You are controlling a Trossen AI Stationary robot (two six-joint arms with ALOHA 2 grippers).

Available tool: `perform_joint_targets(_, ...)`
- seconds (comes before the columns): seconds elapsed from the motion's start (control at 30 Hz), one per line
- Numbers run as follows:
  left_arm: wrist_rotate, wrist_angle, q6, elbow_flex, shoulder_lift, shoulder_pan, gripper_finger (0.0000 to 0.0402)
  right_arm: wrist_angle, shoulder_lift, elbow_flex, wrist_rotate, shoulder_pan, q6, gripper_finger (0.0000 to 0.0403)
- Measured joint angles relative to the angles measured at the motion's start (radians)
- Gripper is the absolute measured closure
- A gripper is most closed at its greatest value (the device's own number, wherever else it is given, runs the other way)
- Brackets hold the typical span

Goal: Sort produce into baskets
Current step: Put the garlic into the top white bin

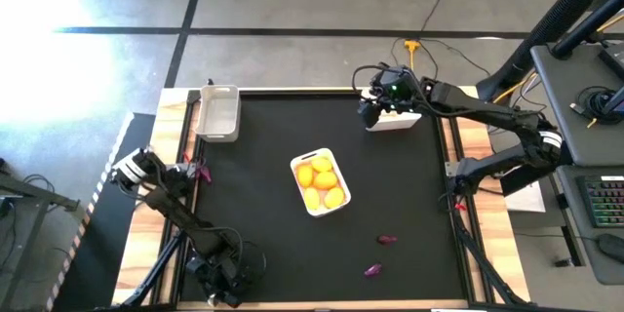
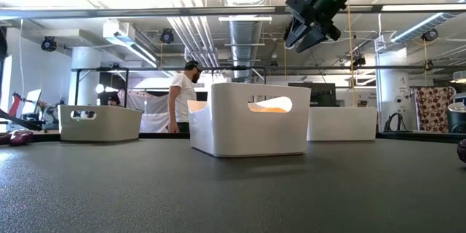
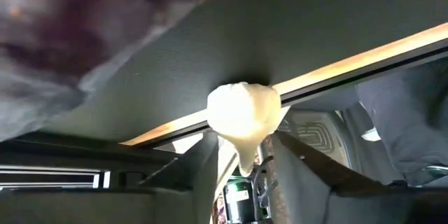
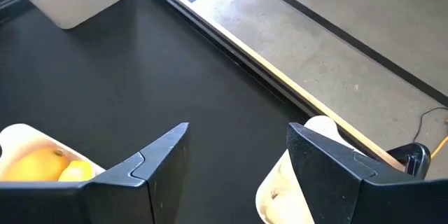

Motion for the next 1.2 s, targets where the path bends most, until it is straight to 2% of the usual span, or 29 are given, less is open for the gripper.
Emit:
perform_joint_targets(0.3, 0.006, 0.001, 0.026, 0.011, -0.026, 0.007, 0.0393, -0.075, 0.000, -0.004, 0.000, 0.001, -0.004, 0.0174)
perform_joint_targets(0.43, -0.004, -0.006, 0.083, 0.043, -0.068, 0.007, 0.0394, -0.110, 0.000, -0.005, 0.000, 0.001, -0.035, 0.0174)
perform_joint_targets(0.57, -0.016, -0.120, 0.099, 0.077, -0.131, 0.033, 0.0399, -0.120, 0.000, -0.005, 0.002, 0.009, -0.046, 0.0174)
perform_joint_targets(0.73, -0.161, -0.383, 0.230, 0.131, -0.232, 0.117, 0.0400, -0.116, -0.001, -0.008, 0.002, 0.042, -0.037, 0.0174)
perform_joint_targets(0.83, -0.237, -0.575, 0.408, 0.140, -0.285, 0.211, 0.0401, -0.115, -0.001, -0.019, 0.000, 0.072, -0.037, 0.0174)
perform_joint_targets(0.97, -0.267, -0.795, 0.742, 0.140, -0.327, 0.404, 0.0401, -0.122, -0.001, -0.041, 0.000, 0.115, -0.014, 0.0174)
perform_joint_targets(1.07, -0.320, -0.926, 1.030, 0.140, -0.350, 0.612, 0.0401, -0.126, -0.002, -0.064, 0.000, 0.148, 0.033, 0.0174)
perform_joint_targets(1.2, -0.399, -0.983, 1.380, 0.160, -0.358, 0.954, 0.0401, -0.124, -0.002, -0.091, 0.000, 0.178, 0.063, 0.0174)
